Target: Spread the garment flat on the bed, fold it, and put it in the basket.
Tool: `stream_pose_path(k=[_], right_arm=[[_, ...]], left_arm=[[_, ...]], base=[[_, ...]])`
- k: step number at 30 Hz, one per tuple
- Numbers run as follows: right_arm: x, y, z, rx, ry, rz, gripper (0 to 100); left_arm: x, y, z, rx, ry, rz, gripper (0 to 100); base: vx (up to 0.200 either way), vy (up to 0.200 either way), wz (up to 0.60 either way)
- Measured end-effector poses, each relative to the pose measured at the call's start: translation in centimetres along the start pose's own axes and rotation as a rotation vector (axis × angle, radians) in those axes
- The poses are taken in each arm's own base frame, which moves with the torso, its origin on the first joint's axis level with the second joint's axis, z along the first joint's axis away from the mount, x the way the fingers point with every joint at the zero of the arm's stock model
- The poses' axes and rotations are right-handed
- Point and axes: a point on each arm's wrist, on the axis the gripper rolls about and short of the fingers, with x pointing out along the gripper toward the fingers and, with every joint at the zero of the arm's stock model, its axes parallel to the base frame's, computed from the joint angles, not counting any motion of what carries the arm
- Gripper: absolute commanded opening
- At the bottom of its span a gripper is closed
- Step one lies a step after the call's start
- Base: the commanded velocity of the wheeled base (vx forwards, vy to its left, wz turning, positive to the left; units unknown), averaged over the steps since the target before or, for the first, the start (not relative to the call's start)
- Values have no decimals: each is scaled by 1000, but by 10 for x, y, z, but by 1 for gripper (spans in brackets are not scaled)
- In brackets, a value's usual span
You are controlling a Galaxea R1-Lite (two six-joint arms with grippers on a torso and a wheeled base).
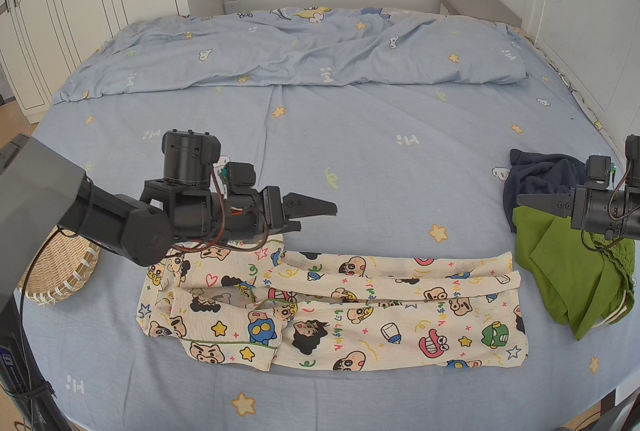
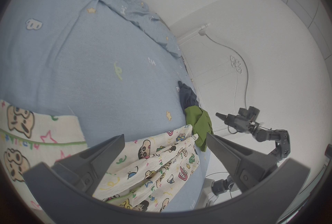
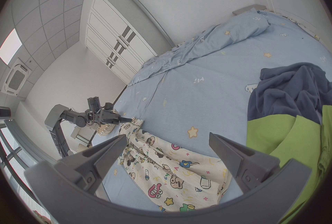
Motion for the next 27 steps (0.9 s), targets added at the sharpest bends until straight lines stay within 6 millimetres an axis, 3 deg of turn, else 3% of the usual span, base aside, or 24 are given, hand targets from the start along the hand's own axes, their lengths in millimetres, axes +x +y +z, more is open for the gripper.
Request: stream_pose_path(k=[8, 17, 27], right_arm=[[-9, 12, 1, -27, -22, 8, 100], [-12, 15, 2, -36, -29, 11, 100], [-12, 16, 1, -36, -28, 13, 100]], left_arm=[[19, 1, -15, 42, 48, 14, 100], [17, 12, -30, 132, 122, 137, 100], [16, 9, -36, 148, 145, 161, 100]], base=[[0, 0, 0], [0, 0, 0], [0, 0, 0]])
